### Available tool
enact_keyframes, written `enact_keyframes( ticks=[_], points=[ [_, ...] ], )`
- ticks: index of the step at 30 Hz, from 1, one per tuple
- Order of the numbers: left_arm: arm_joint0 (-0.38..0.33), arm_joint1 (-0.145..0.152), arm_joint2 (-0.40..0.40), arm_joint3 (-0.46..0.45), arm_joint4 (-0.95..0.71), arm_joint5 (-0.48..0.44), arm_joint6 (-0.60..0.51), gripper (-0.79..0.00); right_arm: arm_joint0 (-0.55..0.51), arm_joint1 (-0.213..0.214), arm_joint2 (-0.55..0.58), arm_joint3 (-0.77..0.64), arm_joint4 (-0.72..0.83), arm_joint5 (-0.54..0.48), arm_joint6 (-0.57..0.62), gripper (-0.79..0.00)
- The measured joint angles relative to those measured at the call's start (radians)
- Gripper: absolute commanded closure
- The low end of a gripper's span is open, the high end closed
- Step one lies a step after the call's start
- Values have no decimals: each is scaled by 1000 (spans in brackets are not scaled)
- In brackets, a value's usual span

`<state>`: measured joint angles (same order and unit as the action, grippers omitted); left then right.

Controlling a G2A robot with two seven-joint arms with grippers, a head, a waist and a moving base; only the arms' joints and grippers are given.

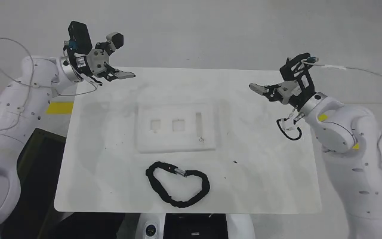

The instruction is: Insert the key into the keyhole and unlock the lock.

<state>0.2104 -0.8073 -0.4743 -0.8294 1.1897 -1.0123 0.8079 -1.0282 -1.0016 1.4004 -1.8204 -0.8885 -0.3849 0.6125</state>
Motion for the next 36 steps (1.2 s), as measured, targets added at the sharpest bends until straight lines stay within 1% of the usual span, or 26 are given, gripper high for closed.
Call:
enact_keyframes(
  ticks=[4, 16, 22, 30, 36],
  points=[
    [0, 0, 0, 0, 0, 0, 0, -785, 41, -8, -77, 4, 29, 13, 102, -785],
    [0, 0, 0, 0, 0, 0, 0, -785, 126, -33, -261, 7, 138, 34, 294, -785],
    [0, 0, 0, 0, 0, 0, 0, -785, 157, -45, -342, 13, 151, 32, 349, -785],
    [0, 0, 0, 0, 0, 0, 0, -785, 196, -66, -452, 43, 159, 26, 381, -785],
    [0, 0, 0, 0, 0, 0, 0, -785, 218, -86, -553, 42, 105, 32, 421, -785]
  ],
)
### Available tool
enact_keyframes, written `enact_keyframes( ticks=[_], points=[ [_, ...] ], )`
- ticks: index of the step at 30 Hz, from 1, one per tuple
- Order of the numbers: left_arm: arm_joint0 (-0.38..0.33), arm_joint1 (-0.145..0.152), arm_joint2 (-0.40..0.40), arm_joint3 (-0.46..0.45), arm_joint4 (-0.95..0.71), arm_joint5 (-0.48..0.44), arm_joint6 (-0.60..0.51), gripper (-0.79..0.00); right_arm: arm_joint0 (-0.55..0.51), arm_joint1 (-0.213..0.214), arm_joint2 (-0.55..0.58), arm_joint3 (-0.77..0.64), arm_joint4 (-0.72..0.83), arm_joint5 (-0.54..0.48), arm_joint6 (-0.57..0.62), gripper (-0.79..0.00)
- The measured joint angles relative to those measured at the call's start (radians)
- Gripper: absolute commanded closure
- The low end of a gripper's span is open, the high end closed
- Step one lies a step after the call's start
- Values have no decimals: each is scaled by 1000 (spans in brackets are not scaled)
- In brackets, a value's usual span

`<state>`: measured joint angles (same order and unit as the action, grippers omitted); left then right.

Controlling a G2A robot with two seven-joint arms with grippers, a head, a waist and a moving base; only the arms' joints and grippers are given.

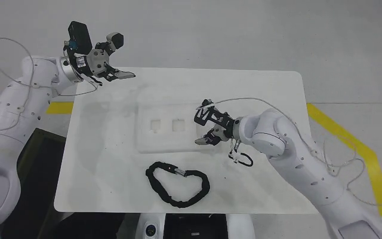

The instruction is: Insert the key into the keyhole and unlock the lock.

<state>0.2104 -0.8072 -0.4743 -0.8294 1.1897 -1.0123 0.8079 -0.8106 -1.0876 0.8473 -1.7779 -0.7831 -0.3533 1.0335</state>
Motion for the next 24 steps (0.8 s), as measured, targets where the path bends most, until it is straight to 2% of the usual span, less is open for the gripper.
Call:
enact_keyframes(
  ticks=[12, 24],
  points=[
    [0, 0, 0, 0, 0, 0, 0, -785, 23, -29, -108, 21, -43, -2, 34, -785],
    [0, 0, 0, 0, 0, 0, 0, -785, 24, -34, -122, 23, -57, 2, 45, -785]
  ],
)
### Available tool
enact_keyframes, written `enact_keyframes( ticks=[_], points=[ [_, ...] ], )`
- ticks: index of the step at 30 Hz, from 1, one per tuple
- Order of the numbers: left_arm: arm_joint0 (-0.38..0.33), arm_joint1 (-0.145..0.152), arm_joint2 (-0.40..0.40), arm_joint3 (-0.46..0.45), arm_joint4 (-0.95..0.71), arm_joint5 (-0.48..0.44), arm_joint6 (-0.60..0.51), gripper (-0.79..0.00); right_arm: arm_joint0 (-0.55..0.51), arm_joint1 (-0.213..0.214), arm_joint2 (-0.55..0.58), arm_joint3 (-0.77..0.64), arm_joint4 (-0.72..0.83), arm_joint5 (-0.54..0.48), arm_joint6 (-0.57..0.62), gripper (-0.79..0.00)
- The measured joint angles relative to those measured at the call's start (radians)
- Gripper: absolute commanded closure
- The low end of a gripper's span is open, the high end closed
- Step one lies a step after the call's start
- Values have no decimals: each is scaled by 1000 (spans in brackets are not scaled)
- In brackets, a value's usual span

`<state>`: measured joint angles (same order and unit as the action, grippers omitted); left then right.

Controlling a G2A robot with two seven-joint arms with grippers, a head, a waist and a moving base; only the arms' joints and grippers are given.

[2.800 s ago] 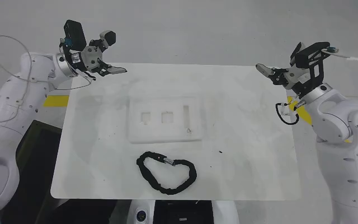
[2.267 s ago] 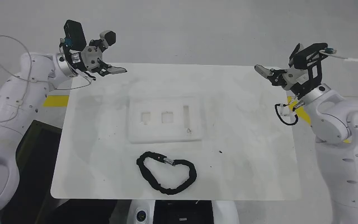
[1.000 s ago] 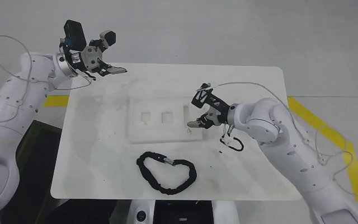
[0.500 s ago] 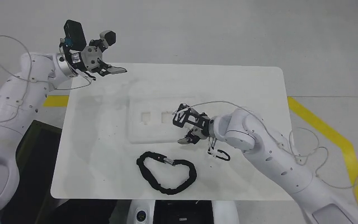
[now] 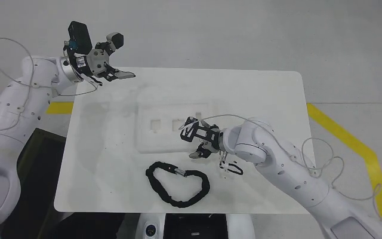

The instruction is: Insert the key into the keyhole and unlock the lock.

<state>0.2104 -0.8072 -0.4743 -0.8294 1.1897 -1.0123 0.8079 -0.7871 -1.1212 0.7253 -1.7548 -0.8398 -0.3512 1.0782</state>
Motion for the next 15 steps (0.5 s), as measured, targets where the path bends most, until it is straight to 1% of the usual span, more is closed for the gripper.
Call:
enact_keyframes(
  ticks=[9, 12, 15],
  points=[
    [0, 0, 0, 0, 0, 0, 0, -785, 0, 0, 0, 0, 0, 0, 0, -785],
    [0, 0, 0, 0, 0, 0, 0, -785, -16, 1, 1, -11, -8, -1, -23, -785],
    [0, 0, 0, 0, 0, 0, 0, -785, -36, 2, 5, -41, -32, 31, -17, -785]
  ],
)
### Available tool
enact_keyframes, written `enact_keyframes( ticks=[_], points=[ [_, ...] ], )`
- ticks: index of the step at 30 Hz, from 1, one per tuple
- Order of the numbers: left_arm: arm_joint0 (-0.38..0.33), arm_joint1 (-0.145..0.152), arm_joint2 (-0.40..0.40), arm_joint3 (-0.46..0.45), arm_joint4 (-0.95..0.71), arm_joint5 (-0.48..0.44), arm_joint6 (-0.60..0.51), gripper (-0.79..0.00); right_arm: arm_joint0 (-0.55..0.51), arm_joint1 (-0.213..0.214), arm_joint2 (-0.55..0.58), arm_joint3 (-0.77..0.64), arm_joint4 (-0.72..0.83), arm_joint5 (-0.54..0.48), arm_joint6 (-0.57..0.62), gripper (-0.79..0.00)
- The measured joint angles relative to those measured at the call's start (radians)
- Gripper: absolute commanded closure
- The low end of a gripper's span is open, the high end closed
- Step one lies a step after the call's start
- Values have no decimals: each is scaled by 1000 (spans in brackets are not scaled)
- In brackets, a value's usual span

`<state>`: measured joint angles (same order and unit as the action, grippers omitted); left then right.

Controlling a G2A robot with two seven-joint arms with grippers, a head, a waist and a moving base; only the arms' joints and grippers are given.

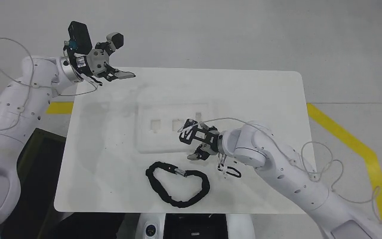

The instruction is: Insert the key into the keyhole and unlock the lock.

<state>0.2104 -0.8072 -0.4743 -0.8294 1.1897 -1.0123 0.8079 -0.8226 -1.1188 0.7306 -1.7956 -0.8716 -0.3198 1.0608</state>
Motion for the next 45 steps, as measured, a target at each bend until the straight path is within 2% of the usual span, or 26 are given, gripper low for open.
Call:
enact_keyframes(
  ticks=[10, 11, 16, 20, 21, 22, 23, 34, 36, 38, 39, 42, 45],
  points=[
    [0, 0, 0, 0, 0, 0, 0, -785, -28, -13, 23, -30, 77, 193, 69, -770],
    [0, 0, 0, 0, 0, 0, 0, -785, -30, -14, 29, -24, 95, 204, 67, -686],
    [0, 0, 0, 0, 0, 0, 0, -785, -47, -14, 61, -4, 130, 261, 63, -668],
    [0, 0, 0, 0, 0, 0, 0, -785, -64, -12, 83, -3, 142, 299, 63, -582],
    [0, 0, 0, 0, 0, 0, 0, -785, -69, -12, 88, -4, 146, 308, 64, -505],
    [0, 0, 0, 0, 0, 0, 0, -785, -72, -12, 91, -5, 149, 314, 65, -474],
    [0, 0, 0, 0, 0, 0, 0, -785, -75, -12, 95, -4, 153, 320, 65, -391],
    [0, 0, 0, 0, 0, 0, 0, -785, -89, -17, 119, 14, 191, 360, 56, -286],
    [0, 0, 0, 0, 0, 0, 0, -785, -90, -18, 122, 16, 190, 370, 52, -231],
    [0, 0, 0, 0, 0, 0, 0, -785, -91, -19, 126, 20, 188, 381, 49, -215],
    [0, 0, 0, 0, 0, 0, 0, -785, -91, -19, 126, 23, 186, 387, 49, -172],
    [0, 0, 0, 0, 0, 0, 0, -785, -89, -22, 125, 29, 181, 395, 48, -157],
    [0, 0, 0, 0, 0, 0, 0, -785, -88, -24, 123, 31, 175, 406, 48, -89]
  ],
)
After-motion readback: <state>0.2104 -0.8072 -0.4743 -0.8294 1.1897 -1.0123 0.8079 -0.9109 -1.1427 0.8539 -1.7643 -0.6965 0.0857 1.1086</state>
